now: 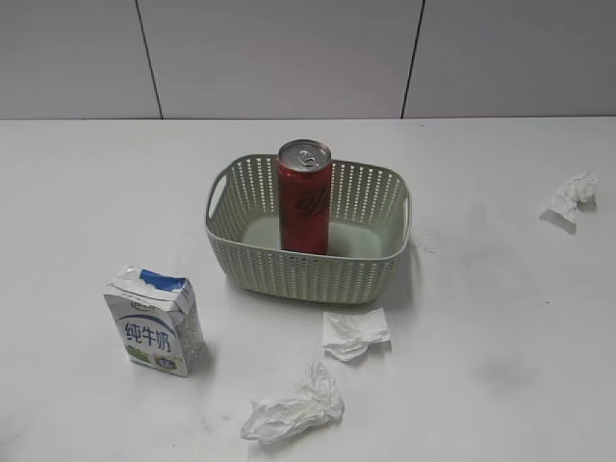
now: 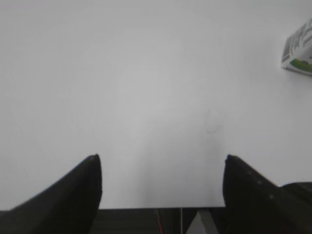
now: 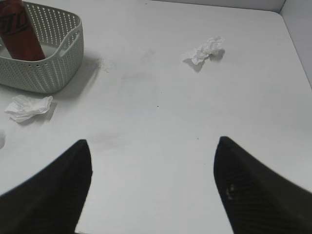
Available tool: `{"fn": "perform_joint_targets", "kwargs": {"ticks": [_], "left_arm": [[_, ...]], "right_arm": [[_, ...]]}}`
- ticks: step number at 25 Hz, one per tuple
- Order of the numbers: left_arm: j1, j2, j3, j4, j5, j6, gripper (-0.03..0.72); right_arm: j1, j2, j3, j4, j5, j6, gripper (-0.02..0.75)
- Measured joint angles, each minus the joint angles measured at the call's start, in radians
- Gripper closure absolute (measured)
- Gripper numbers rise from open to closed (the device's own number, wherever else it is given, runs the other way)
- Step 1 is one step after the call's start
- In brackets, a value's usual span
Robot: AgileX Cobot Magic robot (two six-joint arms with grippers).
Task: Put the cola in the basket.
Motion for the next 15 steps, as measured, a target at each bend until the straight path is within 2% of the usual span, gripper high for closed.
{"fn": "perform_joint_targets", "kwargs": {"ticks": [4,15], "left_arm": [[0.0,-0.121,0.042,0.0,-0.043,-0.001,0.097],[0.0,-0.412,0.043,0.0,-0.053,-0.001,0.099]], "right_arm": [[0.0,0.0,0.0,0.0,0.0,0.0,0.148],[0.0,0.0,0.0,0.0,0.0,0.0,0.148]]}}
